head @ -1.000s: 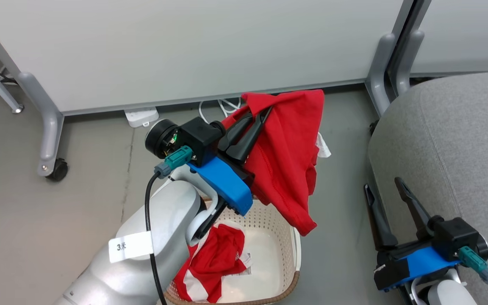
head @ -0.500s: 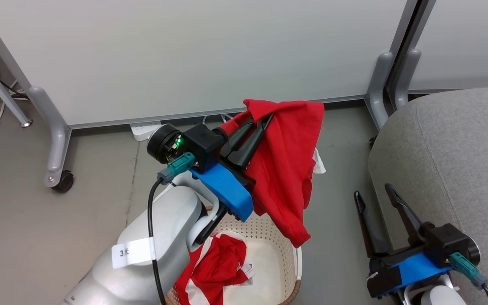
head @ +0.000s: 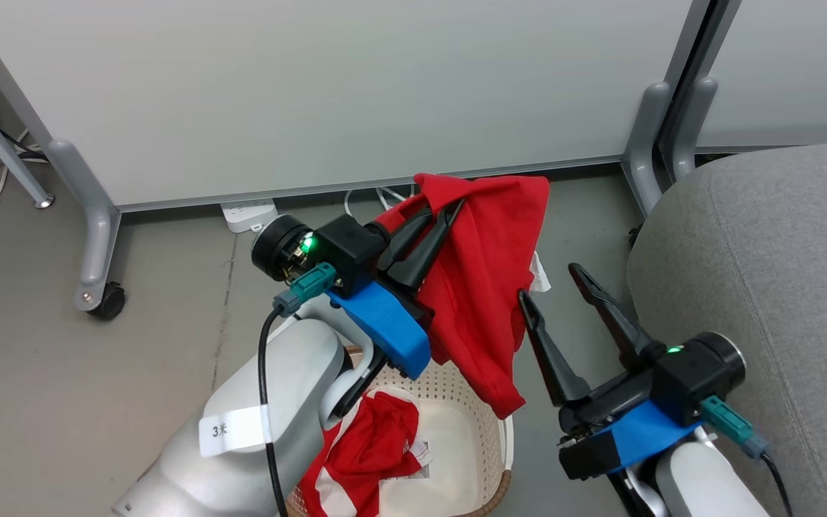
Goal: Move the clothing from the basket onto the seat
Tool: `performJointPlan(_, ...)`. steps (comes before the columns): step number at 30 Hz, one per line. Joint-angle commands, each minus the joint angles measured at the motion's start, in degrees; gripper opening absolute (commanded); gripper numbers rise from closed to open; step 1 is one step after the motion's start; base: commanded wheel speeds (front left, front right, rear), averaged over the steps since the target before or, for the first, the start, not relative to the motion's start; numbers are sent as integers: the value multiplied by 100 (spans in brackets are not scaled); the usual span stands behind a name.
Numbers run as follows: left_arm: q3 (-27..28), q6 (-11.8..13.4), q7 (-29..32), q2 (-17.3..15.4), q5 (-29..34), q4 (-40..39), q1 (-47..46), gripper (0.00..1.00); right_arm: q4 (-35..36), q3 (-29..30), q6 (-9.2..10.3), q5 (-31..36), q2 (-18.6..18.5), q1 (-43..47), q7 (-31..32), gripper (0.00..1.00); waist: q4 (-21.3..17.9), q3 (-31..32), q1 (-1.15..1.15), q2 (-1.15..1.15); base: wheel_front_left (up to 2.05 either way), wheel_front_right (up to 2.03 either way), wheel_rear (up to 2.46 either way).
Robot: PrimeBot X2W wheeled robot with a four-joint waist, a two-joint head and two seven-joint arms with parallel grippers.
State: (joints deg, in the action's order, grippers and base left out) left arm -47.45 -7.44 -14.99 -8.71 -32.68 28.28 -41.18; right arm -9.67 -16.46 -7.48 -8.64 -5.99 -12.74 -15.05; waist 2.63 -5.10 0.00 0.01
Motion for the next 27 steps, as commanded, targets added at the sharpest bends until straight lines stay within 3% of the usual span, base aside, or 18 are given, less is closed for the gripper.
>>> performJointPlan(1,-17,-4,-29,24,53,16,5,0,28,-144,-3,1,-9,-153,-20,100,13,-31,0,-1,0,0,0)
performJointPlan(13,-130,-4,-29,167,96,26,-210,0,-695,-774,-3,147,112,-914,-20,100,150,-233,0,-1,0,0,0)
performJointPlan(27,-261,-4,-29,284,88,-37,-321,0,-1683,-411,-3,596,281,-1387,-20,100,260,-283,0,-1,0,0,0)
